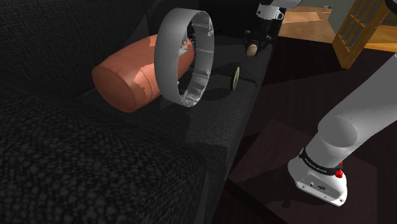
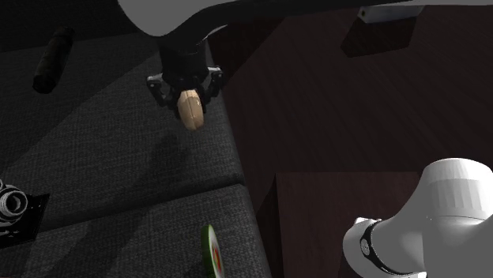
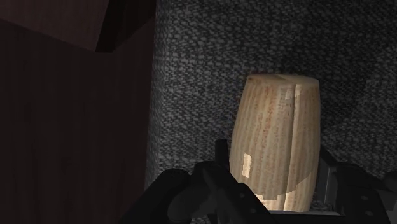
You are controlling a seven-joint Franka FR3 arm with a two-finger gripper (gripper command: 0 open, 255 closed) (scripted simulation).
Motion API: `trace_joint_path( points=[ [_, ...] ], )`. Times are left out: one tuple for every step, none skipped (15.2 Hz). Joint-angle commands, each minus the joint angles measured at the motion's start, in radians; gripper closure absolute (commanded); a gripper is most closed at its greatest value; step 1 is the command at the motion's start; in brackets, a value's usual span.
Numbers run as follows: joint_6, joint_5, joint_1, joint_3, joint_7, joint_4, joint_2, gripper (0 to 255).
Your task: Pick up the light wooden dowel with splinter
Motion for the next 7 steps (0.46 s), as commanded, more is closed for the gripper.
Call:
trace_joint_path(
  points=[
    [-0.026, -0.002, 0.0, 0.0, 0.005, 0.022, -0.004, 255],
    [-0.039, -0.003, 0.0, 0.0, 0.007, 0.033, -0.006, 255],
    [-0.052, -0.004, 0.0, 0.0, 0.009, 0.046, -0.007, 255],
    [-0.065, -0.005, 0.0, 0.0, 0.011, 0.058, -0.008, 255],
    [-0.079, -0.005, 0.0, 0.0, 0.012, 0.07, -0.009, 255],
    [-0.081, -0.006, 0.0, 0.0, 0.013, 0.072, -0.009, 255],
    [-0.081, -0.005, 0.0, 0.0, 0.013, 0.072, -0.009, 255]
  ],
)
